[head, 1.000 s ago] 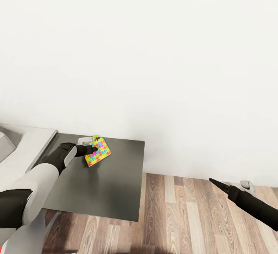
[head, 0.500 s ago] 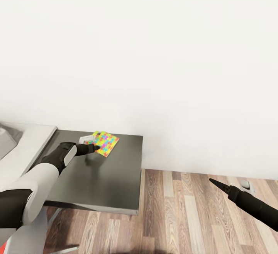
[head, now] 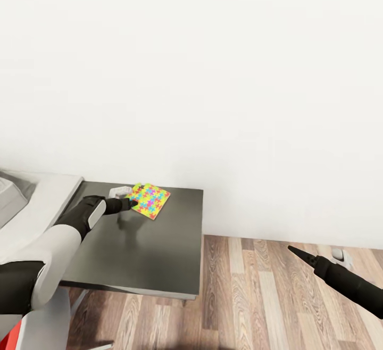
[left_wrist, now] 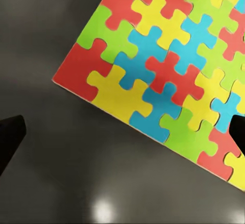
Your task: Put all the toys in the child's room - the three board games (two on the bed and one on the table), the two jigsaw puzzles on the table, and the tennis ball on the table - inside the toy box on the table in the child's room.
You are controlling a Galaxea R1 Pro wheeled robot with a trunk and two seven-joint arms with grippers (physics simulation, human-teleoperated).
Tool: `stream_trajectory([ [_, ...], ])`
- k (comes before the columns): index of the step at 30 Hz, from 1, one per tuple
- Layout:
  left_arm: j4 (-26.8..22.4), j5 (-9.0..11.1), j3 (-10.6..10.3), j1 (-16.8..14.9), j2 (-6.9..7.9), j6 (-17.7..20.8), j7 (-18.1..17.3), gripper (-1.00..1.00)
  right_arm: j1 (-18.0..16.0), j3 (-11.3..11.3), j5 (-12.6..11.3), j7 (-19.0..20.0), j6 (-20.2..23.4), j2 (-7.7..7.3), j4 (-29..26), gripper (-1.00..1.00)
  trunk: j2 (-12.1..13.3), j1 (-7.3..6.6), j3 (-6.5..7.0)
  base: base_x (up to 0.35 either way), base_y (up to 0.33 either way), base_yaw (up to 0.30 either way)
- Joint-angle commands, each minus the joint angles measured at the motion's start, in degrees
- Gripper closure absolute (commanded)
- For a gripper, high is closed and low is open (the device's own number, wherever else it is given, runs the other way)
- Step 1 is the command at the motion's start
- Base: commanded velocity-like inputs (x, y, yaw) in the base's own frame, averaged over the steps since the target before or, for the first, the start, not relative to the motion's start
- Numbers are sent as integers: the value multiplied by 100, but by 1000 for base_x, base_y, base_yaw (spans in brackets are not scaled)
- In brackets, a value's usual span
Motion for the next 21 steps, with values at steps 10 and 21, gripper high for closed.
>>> stream_trajectory([
  [10,-15,37,-29,-3,-7,30,8,-100,-5,-12,20,24,29,0,-1,-100,-10,3,-9,69,57,0],
  [21,-20,35,-21,-3,-17,38,12,-100,-5,-19,16,24,29,0,-2,-100,-10,3,-9,22,12,0],
])
